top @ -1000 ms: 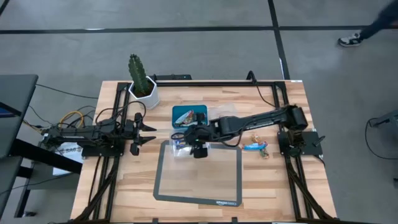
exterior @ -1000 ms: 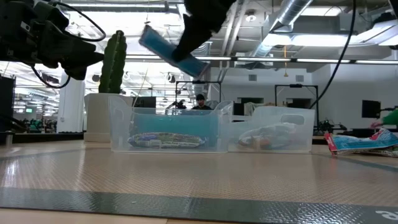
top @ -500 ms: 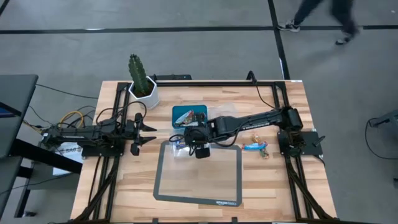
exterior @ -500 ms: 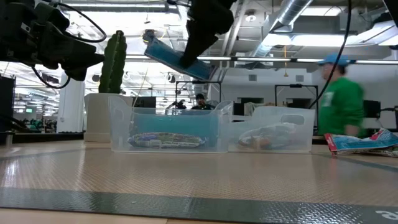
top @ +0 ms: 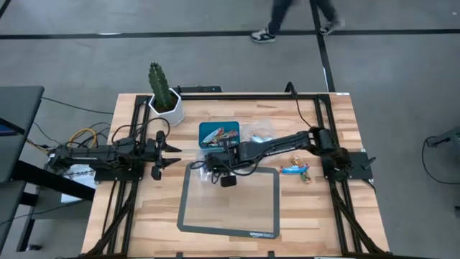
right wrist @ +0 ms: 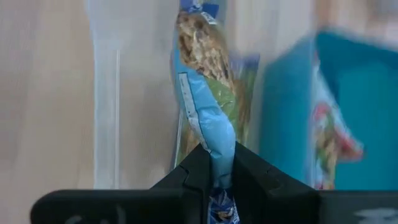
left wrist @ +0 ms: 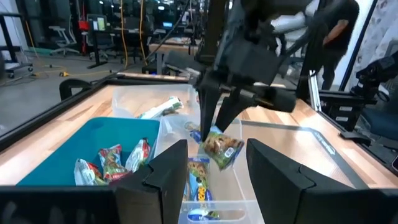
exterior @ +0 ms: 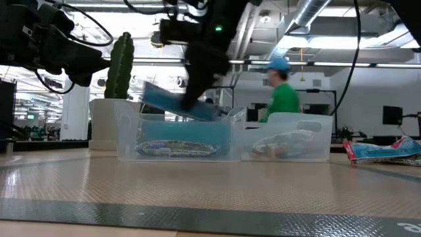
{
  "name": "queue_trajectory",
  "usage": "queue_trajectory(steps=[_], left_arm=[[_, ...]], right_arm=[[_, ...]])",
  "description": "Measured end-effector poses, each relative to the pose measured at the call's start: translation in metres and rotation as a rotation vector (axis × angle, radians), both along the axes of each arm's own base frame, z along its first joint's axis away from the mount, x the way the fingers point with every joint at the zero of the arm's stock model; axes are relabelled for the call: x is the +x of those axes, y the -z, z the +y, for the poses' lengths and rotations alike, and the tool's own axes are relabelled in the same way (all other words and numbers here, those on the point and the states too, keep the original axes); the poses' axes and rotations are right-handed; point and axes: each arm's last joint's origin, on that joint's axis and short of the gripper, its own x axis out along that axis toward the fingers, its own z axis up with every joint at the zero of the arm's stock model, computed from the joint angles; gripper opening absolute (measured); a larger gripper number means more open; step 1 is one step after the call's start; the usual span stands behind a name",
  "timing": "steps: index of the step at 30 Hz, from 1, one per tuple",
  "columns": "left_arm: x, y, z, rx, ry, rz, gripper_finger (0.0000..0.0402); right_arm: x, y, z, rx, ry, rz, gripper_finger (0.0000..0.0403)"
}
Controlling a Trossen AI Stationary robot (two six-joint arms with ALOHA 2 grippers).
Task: Pick and place Granola Bars by type
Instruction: Put the blue granola bar into the left transparent bin, then put the red granola bar into the blue bin
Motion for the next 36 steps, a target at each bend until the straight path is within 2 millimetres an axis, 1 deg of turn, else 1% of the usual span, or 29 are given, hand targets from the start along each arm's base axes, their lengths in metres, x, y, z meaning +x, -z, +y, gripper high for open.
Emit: queue_trajectory(steps=[1, 3, 5, 14, 17, 19, 21, 25, 30, 36], left_arm=[[0.0, 0.0, 0.0, 0.0, 0.001, 0.001, 0.0158], [0.0, 0.0, 0.0, 0.0, 0.0, 0.001, 0.0158], [0.0, 0.0, 0.0, 0.0, 0.001, 0.003, 0.0158], [0.0, 0.0, 0.0, 0.0, 0.001, 0.002, 0.0158], [0.0, 0.0, 0.0, 0.0, 0.0, 0.002, 0.0158], [0.0, 0.0, 0.0, 0.0, 0.001, 0.002, 0.0158], [0.0, 0.0, 0.0, 0.0, 0.001, 0.002, 0.0158], [0.0, 0.0, 0.0, 0.0, 0.0, 0.002, 0.0158], [0.0, 0.0, 0.0, 0.0, 0.0, 0.002, 0.0158], [0.0, 0.0, 0.0, 0.0, 0.0, 0.003, 0.0158]], right_arm=[[0.004, 0.002, 0.001, 0.002, -0.002, -0.023, 0.0048], [0.001, 0.006, 0.0, -0.004, -0.01, 0.017, 0.0056], [0.003, 0.008, 0.001, -0.005, -0.022, 0.006, 0.007], [0.003, 0.006, 0.001, -0.003, -0.014, 0.005, 0.0166], [0.003, 0.005, 0.001, -0.003, -0.015, 0.004, 0.0189], [-0.001, 0.001, 0.002, -0.004, -0.018, 0.013, 0.02], [-0.005, -0.009, 0.004, 0.0, -0.02, 0.001, 0.0208], [-0.021, -0.035, 0.01, 0.026, 0.019, -0.007, 0.0212], [-0.052, -0.066, 0.015, 0.055, 0.106, 0.053, 0.0207], [-0.091, -0.093, 0.02, 0.069, 0.222, 0.159, 0.0203]])
